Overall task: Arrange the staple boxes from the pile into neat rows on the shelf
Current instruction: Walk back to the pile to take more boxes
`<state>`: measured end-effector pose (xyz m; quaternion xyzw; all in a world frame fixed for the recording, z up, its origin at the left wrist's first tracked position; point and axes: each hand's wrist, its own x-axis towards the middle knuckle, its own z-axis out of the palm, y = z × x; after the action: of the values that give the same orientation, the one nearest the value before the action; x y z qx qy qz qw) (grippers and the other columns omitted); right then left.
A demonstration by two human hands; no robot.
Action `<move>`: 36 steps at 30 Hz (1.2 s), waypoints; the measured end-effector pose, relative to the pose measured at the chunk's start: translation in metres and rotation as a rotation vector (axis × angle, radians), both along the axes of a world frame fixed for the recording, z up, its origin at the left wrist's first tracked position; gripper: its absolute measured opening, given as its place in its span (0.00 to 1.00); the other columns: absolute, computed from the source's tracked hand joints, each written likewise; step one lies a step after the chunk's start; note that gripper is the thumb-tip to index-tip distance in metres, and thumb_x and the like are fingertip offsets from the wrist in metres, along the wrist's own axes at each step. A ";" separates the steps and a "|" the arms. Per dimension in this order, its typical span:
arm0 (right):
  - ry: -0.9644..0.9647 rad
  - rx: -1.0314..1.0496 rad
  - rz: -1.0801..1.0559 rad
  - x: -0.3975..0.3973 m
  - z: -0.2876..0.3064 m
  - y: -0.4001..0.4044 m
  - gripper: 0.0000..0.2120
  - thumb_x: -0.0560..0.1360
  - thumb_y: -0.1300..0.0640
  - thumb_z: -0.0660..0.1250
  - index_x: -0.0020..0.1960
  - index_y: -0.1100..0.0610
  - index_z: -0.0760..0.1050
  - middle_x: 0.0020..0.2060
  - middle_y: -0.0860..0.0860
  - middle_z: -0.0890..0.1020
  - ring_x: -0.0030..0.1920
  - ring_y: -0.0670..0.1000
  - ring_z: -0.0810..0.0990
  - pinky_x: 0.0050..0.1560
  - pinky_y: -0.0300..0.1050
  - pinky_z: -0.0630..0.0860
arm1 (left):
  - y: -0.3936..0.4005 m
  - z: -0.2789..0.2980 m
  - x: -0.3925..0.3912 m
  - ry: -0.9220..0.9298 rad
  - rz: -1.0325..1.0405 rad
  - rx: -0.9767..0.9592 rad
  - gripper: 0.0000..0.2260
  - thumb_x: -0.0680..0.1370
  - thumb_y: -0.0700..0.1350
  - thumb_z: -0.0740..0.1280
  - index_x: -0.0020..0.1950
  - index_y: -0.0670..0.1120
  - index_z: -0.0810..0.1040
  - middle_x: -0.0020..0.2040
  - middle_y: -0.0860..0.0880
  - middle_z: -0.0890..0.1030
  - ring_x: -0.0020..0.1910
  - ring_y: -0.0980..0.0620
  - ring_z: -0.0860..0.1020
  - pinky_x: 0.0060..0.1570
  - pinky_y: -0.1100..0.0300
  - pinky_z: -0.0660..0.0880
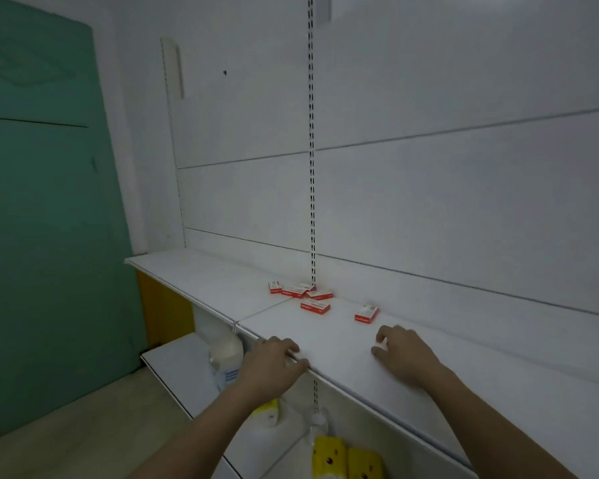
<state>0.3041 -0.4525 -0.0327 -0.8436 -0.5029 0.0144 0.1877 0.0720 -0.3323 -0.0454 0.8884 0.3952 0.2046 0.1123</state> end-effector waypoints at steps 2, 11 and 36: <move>0.029 0.021 -0.033 0.010 -0.004 0.028 0.18 0.78 0.46 0.60 0.63 0.55 0.69 0.60 0.55 0.74 0.59 0.56 0.72 0.59 0.49 0.71 | 0.030 0.004 0.010 0.022 -0.036 0.000 0.20 0.73 0.61 0.64 0.62 0.55 0.76 0.57 0.52 0.77 0.59 0.50 0.71 0.56 0.54 0.72; 0.222 0.148 -0.312 0.039 -0.002 0.110 0.29 0.73 0.40 0.65 0.63 0.59 0.61 0.59 0.58 0.72 0.58 0.61 0.74 0.52 0.50 0.71 | 0.132 -0.009 0.057 -0.046 -0.144 -0.007 0.15 0.76 0.53 0.65 0.62 0.56 0.75 0.59 0.55 0.77 0.57 0.56 0.72 0.56 0.59 0.71; 0.392 0.205 -0.237 0.056 -0.005 0.119 0.11 0.71 0.59 0.73 0.49 0.46 0.79 0.45 0.46 0.82 0.38 0.48 0.78 0.37 0.35 0.74 | 0.242 -0.020 0.140 -0.406 -0.809 -0.190 0.23 0.64 0.42 0.79 0.52 0.60 0.78 0.50 0.60 0.77 0.51 0.65 0.75 0.47 0.76 0.67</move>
<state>0.3596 -0.3339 -0.0380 -0.8543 -0.3534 0.1045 0.3666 0.2124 -0.0902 -0.0652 0.8991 0.0040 0.2770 0.3390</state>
